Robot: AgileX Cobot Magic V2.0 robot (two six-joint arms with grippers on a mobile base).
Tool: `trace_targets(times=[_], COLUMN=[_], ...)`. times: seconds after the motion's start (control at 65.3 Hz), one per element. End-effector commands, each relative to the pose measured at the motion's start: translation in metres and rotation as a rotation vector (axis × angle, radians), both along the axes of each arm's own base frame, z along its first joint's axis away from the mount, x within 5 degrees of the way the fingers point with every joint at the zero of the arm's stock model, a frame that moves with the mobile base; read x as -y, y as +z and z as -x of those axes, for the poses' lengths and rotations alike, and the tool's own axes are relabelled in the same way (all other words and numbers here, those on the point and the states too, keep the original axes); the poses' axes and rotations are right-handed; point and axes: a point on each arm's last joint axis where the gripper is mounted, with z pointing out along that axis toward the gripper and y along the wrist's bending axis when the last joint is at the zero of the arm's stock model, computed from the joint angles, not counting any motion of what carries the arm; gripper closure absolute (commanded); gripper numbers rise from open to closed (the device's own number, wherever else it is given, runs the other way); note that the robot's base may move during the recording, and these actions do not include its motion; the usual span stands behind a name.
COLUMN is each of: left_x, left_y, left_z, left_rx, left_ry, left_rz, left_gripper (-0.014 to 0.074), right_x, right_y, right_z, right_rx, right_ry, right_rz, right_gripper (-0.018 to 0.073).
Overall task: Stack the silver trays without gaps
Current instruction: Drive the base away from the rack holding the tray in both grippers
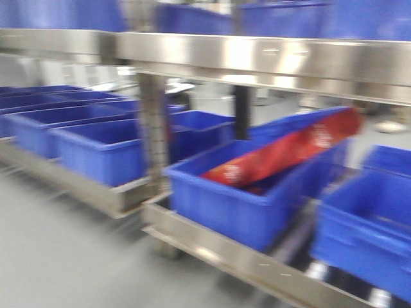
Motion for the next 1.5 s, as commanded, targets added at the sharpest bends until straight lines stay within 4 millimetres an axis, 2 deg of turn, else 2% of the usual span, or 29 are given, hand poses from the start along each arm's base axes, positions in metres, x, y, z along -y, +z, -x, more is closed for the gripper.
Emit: trace_targets(times=[0.0,1.484], left_x=[0.0026,0.0026], left_y=[0.0116,0.0116], left_z=[0.0057,0.0057], left_rx=[0.065,0.065], left_ry=[-0.037,-0.037], left_rz=[0.045,0.045], left_gripper=[0.0613,0.0613], right_x=[-0.001,-0.001], right_y=[0.0077,0.0077], right_z=[0.0015,0.0015], right_rx=[0.051,0.051], right_ry=[0.02,0.02], right_rz=[-0.02,-0.02], right_gripper=[0.0627,0.0627])
